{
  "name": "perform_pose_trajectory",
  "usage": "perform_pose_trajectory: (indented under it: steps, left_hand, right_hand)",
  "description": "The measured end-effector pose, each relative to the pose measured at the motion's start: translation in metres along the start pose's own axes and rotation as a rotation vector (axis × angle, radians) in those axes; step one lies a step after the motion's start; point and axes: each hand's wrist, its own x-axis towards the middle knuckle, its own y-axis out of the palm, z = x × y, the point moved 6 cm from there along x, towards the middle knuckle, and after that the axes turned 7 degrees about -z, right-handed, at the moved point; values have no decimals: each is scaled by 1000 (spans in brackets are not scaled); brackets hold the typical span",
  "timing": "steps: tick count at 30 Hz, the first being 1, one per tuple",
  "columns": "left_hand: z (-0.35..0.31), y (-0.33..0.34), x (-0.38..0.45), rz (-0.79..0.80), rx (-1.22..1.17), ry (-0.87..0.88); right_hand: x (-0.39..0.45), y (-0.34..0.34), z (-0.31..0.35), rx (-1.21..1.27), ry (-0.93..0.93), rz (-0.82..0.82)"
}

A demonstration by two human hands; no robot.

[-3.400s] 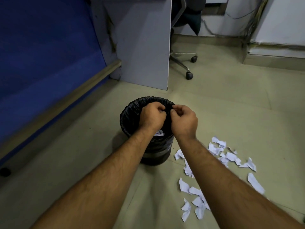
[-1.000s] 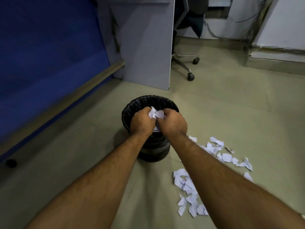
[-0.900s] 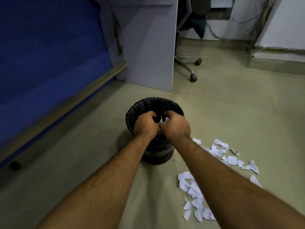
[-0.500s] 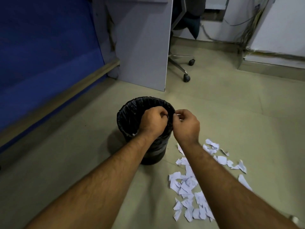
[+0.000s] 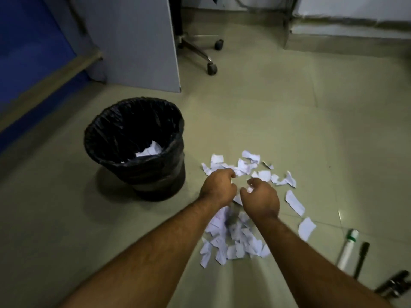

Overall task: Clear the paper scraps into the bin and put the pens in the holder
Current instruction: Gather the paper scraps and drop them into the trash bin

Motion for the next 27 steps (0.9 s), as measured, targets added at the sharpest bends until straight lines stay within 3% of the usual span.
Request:
perform_pose_trajectory:
  steps: [4,9,18,25,27]
  left_hand:
    - [12,56,-3,68,69,15]
    - [11,92,10,24,144,94]
    - [-16,132,92,-106,367,370]
    - [-4,162,138,197,478,352]
    - [-1,164,127,217,539,375]
  right_hand:
    - [-2,19,-55,-149,-122,-38]
    - [-12,43,-106,-278,-203,-71]
    - [-10,55,-113,-258,-189,-68]
    - [-7,56,-114,-258,-182,-44]
    - [-7,56,-114,-260,-181,-47]
